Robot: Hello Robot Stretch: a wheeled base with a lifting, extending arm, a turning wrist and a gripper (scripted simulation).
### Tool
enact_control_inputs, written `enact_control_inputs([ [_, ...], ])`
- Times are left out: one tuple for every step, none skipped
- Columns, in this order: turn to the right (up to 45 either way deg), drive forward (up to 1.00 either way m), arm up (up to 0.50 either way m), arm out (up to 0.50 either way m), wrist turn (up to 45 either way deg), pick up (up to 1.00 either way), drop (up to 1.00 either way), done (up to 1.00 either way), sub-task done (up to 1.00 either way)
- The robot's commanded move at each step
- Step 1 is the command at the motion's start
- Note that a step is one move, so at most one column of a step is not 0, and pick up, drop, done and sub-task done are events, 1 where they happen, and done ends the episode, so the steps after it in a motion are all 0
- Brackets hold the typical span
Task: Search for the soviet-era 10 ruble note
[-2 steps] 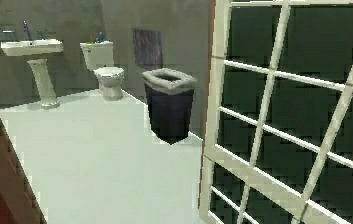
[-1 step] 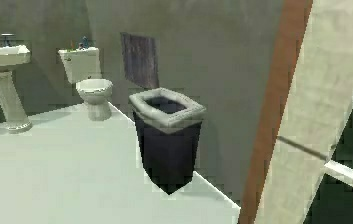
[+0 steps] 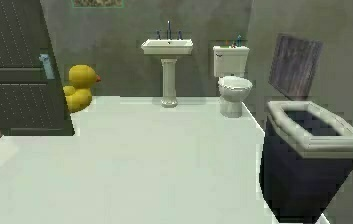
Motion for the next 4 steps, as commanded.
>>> enact_control_inputs([
  [0.0,0.45,0.00,0.00,0.0,0.00,0.00,0.00,0.00],
  [-45.0,0.00,0.00,0.00,0.0,0.00,0.00,0.00,0.00],
  [-21.0,0.00,0.00,0.00,0.0,0.00,0.00,0.00,0.00],
  [0.0,0.40,0.00,0.00,0.0,0.00,0.00,0.00,0.00],
])
